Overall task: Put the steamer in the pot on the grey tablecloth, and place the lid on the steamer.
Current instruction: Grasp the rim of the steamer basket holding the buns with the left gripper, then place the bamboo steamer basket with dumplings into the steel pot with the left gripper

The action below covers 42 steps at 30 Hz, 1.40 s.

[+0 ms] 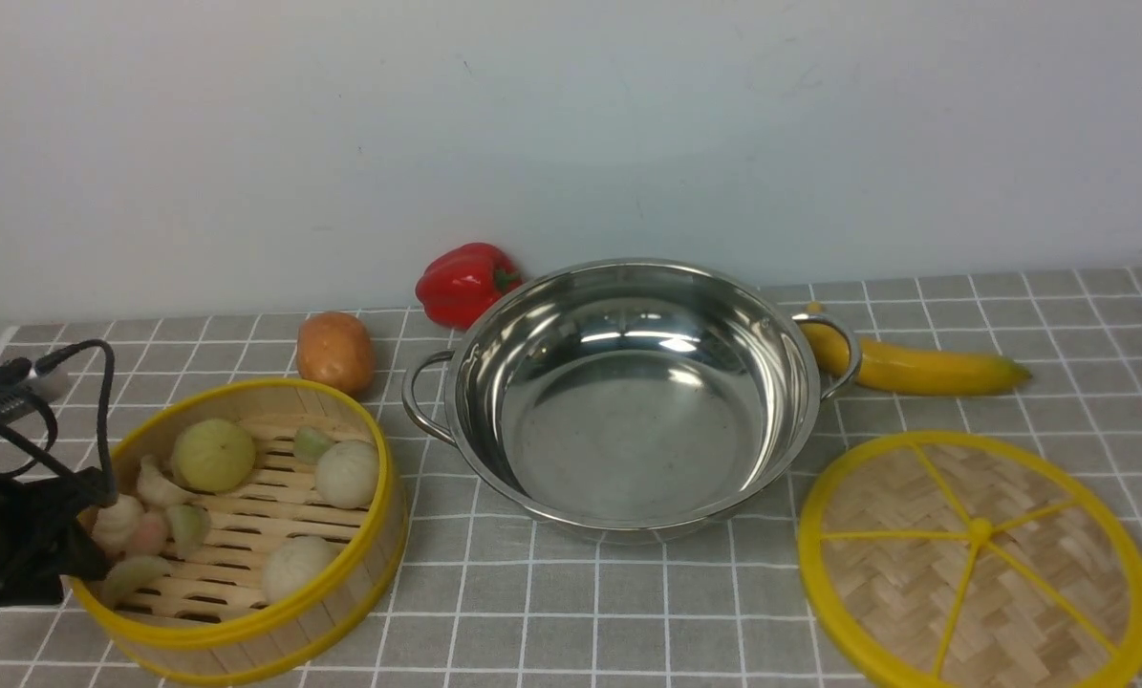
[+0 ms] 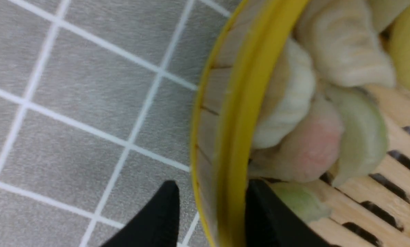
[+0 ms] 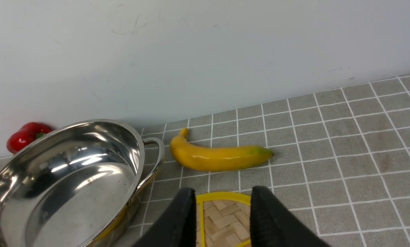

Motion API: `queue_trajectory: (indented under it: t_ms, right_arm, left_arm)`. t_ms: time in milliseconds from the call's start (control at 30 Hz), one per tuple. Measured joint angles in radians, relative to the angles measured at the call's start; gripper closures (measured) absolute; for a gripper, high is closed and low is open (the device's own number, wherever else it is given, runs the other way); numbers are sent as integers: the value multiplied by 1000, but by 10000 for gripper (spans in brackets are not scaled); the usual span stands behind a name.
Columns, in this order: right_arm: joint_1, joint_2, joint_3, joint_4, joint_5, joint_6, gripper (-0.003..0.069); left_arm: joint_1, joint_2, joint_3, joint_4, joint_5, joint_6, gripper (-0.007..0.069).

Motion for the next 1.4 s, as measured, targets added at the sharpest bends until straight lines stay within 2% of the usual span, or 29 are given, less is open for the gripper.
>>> queue_trajectory:
  t_ms: [200,367,433,733,900,1033,1200,1267,1400]
  right_arm:
    - [0,0,0,0,2,0,416]
    - [0,0,0,0,5,0,416]
    - [0,0,0,0,6,0,416]
    - [0,0,0,0,12,0,416]
    - [0,0,0,0,39,0,416]
    - [0,0,0,0,64,0,416]
    - [0,0,0,0,67,0,416]
    - [0,0,0,0,67,0,416]
    - [0,0,0,0,71,0,416]
  left_arm:
    - [-5,0,-1,86,-11,-89,409]
    - [-5,8,-1,109,-31,-102,502]
    - [-5,18,-3,121,-35,-95,575]
    - [-5,35,-45,155,7,-86,577]
    - [-5,55,-148,213,117,-84,577]
    - [-5,59,-332,265,289,-84,575]
    - [-8,59,-517,258,426,-83,575]
    - [-31,59,-597,225,462,-71,575]
    - [-183,67,-743,169,472,-58,575]
